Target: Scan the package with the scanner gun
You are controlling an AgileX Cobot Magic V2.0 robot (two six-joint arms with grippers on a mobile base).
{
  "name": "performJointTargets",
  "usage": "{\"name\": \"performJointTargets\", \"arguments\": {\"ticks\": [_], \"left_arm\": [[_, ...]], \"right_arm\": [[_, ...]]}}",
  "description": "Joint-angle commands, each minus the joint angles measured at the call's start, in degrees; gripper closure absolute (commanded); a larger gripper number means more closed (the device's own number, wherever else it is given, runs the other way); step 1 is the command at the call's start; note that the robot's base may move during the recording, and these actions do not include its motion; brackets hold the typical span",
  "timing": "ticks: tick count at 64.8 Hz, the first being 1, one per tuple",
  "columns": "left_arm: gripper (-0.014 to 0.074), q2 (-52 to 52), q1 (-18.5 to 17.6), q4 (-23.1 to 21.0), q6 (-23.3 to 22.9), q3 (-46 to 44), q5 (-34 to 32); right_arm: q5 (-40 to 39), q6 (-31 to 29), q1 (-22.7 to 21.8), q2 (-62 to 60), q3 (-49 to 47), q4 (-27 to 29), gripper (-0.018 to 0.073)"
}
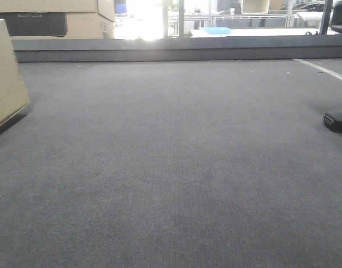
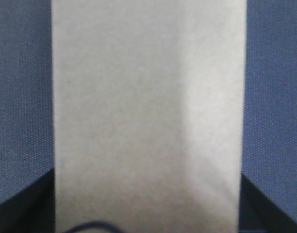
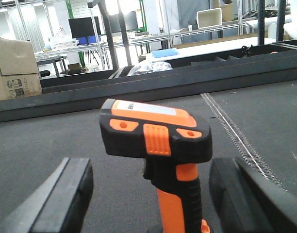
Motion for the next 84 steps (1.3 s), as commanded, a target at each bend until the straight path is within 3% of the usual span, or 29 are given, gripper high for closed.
{"name": "performJointTargets", "arguments": {"ticks": [1,8,14,22,32,46,51,54,66,76,84], "left_arm": [[0.0092,-0.42,0.0,-0.12,-0.2,-0.27,-0.42],[0.0008,-0.77,0.0,0.01,-1.17,-0.27,-0.12],[0.0008,-1.22,0.0,0.54,-2.27,-0.27,1.04],[0.0031,-3.44,0.0,2.02,-4.36,-0.27,1.3],[0.0093,-9.52,0.0,4.08,-5.19,-0.27,1.3],[0.016,-19.93,0.0,5.26,-5.19,-0.27,1.65],[0.0209,-23.56,0.0,3.93,-5.19,-0.27,1.65],[0.0272,-25.43,0.0,3.15,-5.19,-0.27,1.79],[0.0713,-30.45,0.0,1.77,-5.19,-0.13,0.47],[0.0707,-34.41,0.0,-3.89,-5.19,4.26,-8.21],[0.0707,-40.04,0.0,-7.6,-5.19,13.02,-21.41]], "right_arm": [[-0.61,-0.01,-0.3,-0.46,0.14,-0.33,0.0158],[0.58,-0.01,-0.3,-1.89,0.02,-1.06,0.0158],[1.84,-0.01,-0.3,-3.96,-0.19,-1.06,0.0163],[10.23,-0.01,-0.3,-8.39,-1.86,-1.9,0.0217],[18.33,-0.01,-0.3,-15.07,-3.68,-6.27,0.0346],[35.5,-0.01,-0.3,-23.31,-8.04,-6.22,0.0598],[41.29,-0.01,-0.19,-25.52,-9.57,-6.22,0.072],[44.06,-0.01,-0.19,-26.93,-10.58,-6.22,0.0727],[50.39,-0.01,-0.19,-31.3,-13.5,-5.96,0.0727],[54.31,-0.01,-0.19,-33.77,-13.72,-5.72,0.0727],[56.12,-0.01,-0.19,-36.17,-13.72,-5.72,0.0727]]}}
